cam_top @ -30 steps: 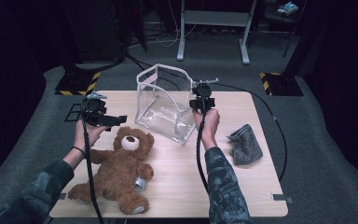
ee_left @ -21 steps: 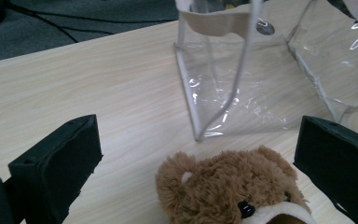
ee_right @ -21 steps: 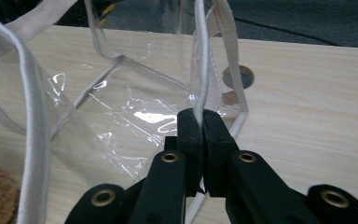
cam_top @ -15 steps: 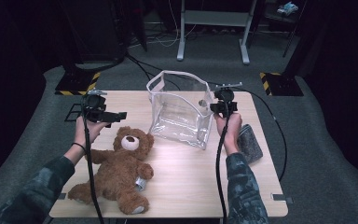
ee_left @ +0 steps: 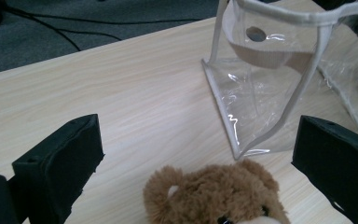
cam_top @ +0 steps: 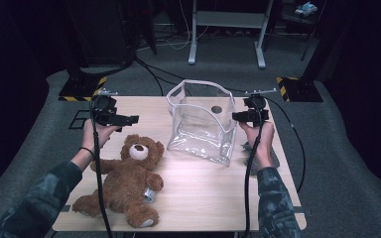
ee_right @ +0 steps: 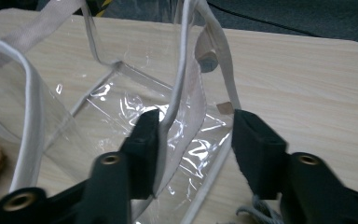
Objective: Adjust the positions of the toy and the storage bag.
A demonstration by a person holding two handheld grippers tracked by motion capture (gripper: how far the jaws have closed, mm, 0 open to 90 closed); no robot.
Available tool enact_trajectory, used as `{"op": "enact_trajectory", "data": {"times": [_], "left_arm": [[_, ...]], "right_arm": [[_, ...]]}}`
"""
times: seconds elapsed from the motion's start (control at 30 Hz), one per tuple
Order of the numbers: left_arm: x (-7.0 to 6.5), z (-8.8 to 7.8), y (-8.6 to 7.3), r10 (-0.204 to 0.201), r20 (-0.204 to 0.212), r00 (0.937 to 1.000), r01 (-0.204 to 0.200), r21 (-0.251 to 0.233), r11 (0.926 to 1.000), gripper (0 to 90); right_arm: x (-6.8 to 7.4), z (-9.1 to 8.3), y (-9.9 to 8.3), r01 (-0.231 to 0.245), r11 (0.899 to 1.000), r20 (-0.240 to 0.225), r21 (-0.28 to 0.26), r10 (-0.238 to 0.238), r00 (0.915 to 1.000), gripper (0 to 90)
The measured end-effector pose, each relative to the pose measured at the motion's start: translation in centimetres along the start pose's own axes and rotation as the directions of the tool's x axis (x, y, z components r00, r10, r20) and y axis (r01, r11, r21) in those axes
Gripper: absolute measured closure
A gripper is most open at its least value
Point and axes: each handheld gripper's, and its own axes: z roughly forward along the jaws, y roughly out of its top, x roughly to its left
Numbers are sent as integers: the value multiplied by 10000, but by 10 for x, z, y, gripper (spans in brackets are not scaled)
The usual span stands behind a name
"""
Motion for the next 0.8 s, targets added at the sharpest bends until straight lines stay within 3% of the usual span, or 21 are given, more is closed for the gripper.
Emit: {"op": "enact_trajectory", "data": {"times": [0.03,0.07,0.1,0.13,0.2,0.33,0.5,0.7,0.8], "left_arm": [[-1,0,2,150,-2,9999,-150,55,9999,12],[-4,1,5,52,46,10000,-52,6,10000,12],[-6,2,6,-9,55,10000,9,17,10000,14],[-8,4,8,181,24,9998,-181,29,9998,14],[-12,7,12,288,47,9996,-289,126,9995,15],[-19,11,18,566,37,9984,-567,271,9980,19],[-27,14,23,635,70,9980,-637,305,9975,25],[-37,20,32,774,150,9969,-778,326,9964,31],[-42,23,37,836,170,9964,-841,338,9959,36]], "right_arm": [[1,4,2,-109,9999,-79,-63,109,9999,497],[2,7,4,-226,9997,26,-75,226,9997,478],[4,12,5,-227,9997,-175,-55,226,9996,501],[7,15,5,-226,9997,-198,8,226,9995,533],[16,20,6,-46,9998,-107,214,49,9999,676],[22,21,4,360,9986,168,391,-367,9992,861],[15,15,-1,667,9953,-186,703,-655,9977,877],[3,7,-6,1542,9851,-752,767,-1485,9861,878],[0,5,-7,1600,9839,-812,794,-1536,9848,878]]}}
